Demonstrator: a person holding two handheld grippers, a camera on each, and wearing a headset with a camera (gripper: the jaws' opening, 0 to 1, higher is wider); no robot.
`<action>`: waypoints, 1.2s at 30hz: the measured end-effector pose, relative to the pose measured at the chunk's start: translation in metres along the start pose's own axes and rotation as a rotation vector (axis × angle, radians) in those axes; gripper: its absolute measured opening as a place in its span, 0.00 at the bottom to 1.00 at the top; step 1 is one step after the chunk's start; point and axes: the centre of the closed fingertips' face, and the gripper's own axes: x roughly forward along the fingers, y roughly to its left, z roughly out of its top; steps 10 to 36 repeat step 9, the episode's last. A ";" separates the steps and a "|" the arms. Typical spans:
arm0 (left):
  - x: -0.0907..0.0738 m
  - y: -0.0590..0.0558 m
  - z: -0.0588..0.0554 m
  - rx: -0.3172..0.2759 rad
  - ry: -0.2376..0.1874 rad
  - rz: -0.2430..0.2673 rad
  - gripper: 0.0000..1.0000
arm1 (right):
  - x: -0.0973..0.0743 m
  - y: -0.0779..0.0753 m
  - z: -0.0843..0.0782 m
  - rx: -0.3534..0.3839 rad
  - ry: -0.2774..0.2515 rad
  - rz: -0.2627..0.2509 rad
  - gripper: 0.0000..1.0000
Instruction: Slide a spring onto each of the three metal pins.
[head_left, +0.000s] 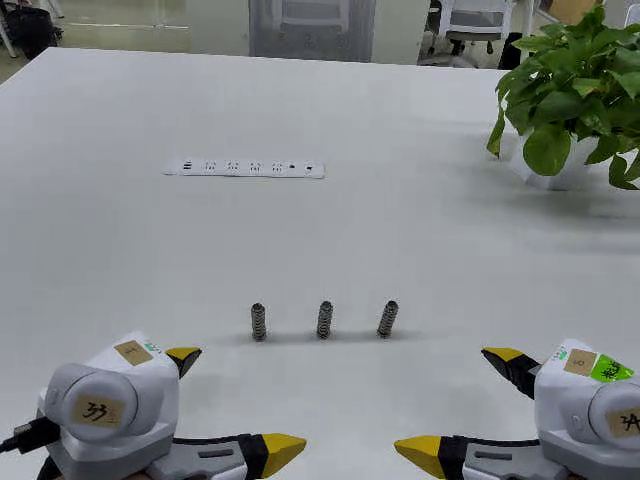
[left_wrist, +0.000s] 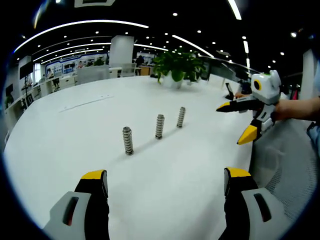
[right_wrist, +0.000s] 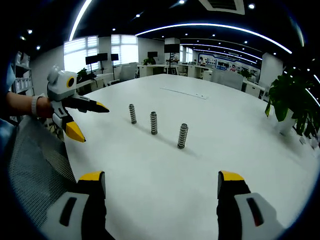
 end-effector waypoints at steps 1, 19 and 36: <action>0.000 0.000 0.000 0.000 0.001 0.002 0.98 | 0.000 -0.001 0.000 0.000 -0.002 -0.001 0.94; -0.001 -0.001 0.001 0.002 -0.001 0.004 0.98 | -0.001 -0.006 0.001 -0.002 -0.013 -0.013 0.94; -0.001 -0.001 0.001 0.002 -0.001 0.004 0.98 | -0.001 -0.006 0.001 -0.002 -0.013 -0.013 0.94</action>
